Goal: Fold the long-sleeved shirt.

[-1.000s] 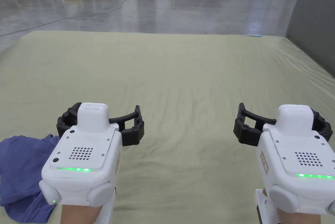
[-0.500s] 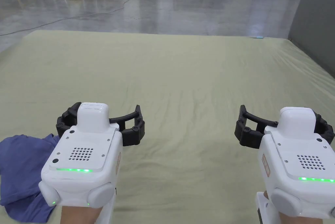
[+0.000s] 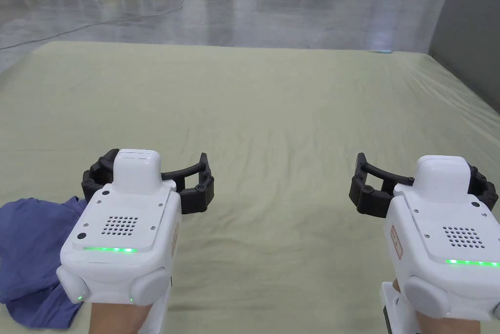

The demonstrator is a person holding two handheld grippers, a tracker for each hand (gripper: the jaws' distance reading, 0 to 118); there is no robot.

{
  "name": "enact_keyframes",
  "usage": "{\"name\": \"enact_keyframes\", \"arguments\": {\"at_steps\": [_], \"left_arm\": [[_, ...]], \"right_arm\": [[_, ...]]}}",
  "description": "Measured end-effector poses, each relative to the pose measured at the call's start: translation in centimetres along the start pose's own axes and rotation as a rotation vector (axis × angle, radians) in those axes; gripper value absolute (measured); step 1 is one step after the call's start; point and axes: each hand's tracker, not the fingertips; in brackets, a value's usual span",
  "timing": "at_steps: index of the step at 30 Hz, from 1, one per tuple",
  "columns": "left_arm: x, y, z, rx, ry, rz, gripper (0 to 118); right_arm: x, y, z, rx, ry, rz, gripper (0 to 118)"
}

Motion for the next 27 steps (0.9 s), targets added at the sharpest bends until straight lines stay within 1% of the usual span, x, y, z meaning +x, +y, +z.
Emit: {"name": "enact_keyframes", "arguments": {"at_steps": [3,5,8,11,15,20,23,27], "left_arm": [[-0.05,-0.06,-0.07,-0.017,0.016,-0.005,118],[-0.18,-0.1,-0.05,-0.022,-0.011,0.014,118],[-0.01,-0.26,-0.05,-0.016,0.002,0.004,118],[0.11,-0.39,-0.12,-0.015,0.008,-0.009,118],[0.14,-0.48,0.06,0.007,0.005,-0.007,118],[0.09,-0.39,0.15,-0.002,0.013,0.0,118],[0.13,-0.38,0.43,0.021,0.019,0.007,118],[0.21,-0.41,0.19,0.009,0.015,-0.009,118]], "right_arm": [[-0.02,-0.02,-0.07,0.0,0.002,0.001,118],[-0.09,-0.08,-0.15,-0.003,0.0,0.005,118],[-0.18,-0.15,-0.18,0.002,0.001,0.005,118],[-0.18,-0.13,-0.16,0.007,0.03,-0.008,118],[-0.26,-0.03,-0.15,0.015,0.012,-0.024,118],[-0.24,-0.18,-0.27,-0.002,0.0,-0.009,118],[-0.17,-0.24,-0.3,-0.018,-0.005,-0.018,118],[-0.23,-0.25,-0.19,-0.004,-0.016,-0.012,118]]}}
